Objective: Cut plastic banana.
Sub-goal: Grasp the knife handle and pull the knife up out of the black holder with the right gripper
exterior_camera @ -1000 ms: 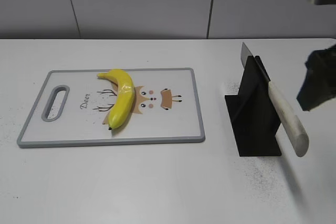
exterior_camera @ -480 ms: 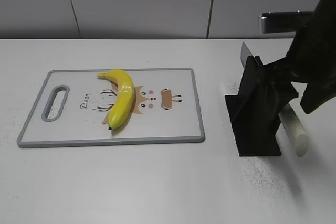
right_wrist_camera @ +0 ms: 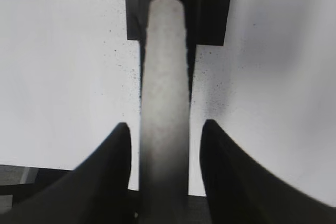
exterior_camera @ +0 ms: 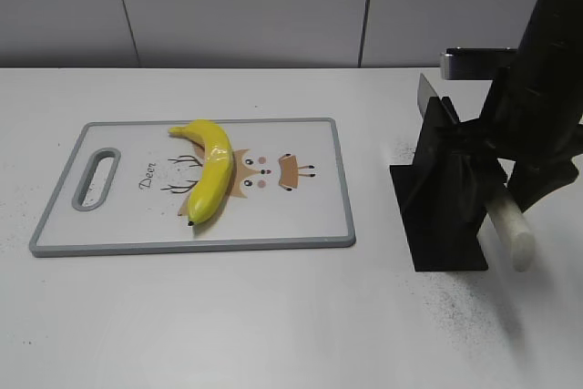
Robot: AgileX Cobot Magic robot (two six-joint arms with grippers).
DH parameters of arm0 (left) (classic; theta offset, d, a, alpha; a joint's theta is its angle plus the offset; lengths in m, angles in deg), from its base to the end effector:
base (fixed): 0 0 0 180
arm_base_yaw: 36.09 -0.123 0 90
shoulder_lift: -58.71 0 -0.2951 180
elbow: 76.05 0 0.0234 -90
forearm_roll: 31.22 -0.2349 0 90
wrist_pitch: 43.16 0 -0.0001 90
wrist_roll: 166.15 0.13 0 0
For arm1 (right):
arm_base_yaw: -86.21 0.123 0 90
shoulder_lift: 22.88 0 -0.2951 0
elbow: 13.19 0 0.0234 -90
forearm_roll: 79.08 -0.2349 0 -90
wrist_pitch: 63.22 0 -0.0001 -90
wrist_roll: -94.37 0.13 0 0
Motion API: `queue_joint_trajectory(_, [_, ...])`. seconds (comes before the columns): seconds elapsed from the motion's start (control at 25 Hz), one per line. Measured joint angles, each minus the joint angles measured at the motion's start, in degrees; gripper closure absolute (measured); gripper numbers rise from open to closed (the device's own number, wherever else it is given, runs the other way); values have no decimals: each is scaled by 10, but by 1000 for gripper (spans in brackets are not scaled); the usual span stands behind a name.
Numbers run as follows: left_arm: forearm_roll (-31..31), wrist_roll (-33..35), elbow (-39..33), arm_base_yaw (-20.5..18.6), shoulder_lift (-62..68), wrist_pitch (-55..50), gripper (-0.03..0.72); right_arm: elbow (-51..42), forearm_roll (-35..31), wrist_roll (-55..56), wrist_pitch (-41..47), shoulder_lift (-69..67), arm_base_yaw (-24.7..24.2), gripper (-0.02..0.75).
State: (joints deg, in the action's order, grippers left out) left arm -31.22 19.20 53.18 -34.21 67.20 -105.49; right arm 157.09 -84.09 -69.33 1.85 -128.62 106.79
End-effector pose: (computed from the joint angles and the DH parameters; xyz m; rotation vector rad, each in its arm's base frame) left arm 0.0087 -0.0003 0.2386 0.1338 2.1181 0.0359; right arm 0.2783 0.1155 0.1976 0.0582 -3.1052 -0.1121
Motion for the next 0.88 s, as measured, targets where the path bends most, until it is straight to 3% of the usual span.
queue_joint_trajectory(0.28, [0, 0, 0, 0, 0, 0, 104, 0, -15, 5, 8, 0, 0, 577])
queue_joint_trajectory(0.88, [0, 0, 0, 0, 0, 0, 104, 0, -12, 7, 10, 44, 0, 575])
